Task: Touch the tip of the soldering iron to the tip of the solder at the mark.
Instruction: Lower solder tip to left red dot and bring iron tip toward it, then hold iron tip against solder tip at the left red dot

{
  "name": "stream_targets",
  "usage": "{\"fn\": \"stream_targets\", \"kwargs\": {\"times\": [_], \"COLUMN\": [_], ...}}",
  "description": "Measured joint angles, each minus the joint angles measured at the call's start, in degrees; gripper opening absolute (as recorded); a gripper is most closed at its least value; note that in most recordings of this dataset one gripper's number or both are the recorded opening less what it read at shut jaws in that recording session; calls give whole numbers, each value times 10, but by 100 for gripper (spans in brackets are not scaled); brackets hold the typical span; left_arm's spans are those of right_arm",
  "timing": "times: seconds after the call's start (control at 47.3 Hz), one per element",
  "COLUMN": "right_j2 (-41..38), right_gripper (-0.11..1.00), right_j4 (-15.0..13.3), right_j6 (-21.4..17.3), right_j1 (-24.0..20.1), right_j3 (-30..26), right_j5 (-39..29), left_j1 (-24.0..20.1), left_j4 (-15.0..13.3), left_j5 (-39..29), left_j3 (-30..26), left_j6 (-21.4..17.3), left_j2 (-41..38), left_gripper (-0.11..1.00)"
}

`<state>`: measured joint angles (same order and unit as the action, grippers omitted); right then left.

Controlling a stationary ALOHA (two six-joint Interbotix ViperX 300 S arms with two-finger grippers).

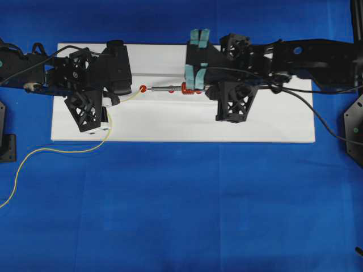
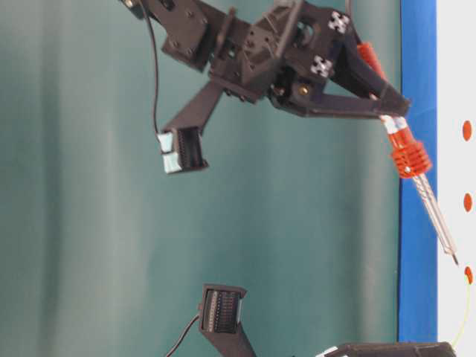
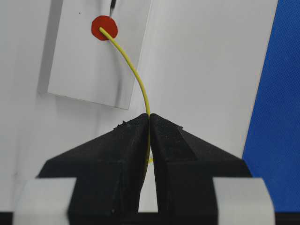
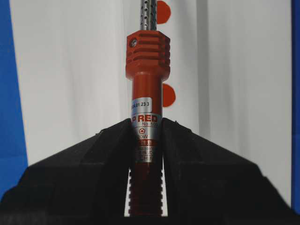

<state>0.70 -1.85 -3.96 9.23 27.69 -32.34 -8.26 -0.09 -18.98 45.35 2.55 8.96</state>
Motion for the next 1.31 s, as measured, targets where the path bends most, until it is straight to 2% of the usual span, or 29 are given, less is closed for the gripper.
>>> {"fn": "stream_targets", "kwargs": {"times": [1.31], "right_j2": [-18], "right_gripper": [7], "right_j4": [-8], "right_j6": [2], "right_j1": [6], "right_j3": [-6], "right_j5": [0], "left_j1": [0], "left_j4": [0], "left_j5": [-2], "left_j3": [0], "left_j6": [0], "left_j2": [0], "left_gripper": [2]}}
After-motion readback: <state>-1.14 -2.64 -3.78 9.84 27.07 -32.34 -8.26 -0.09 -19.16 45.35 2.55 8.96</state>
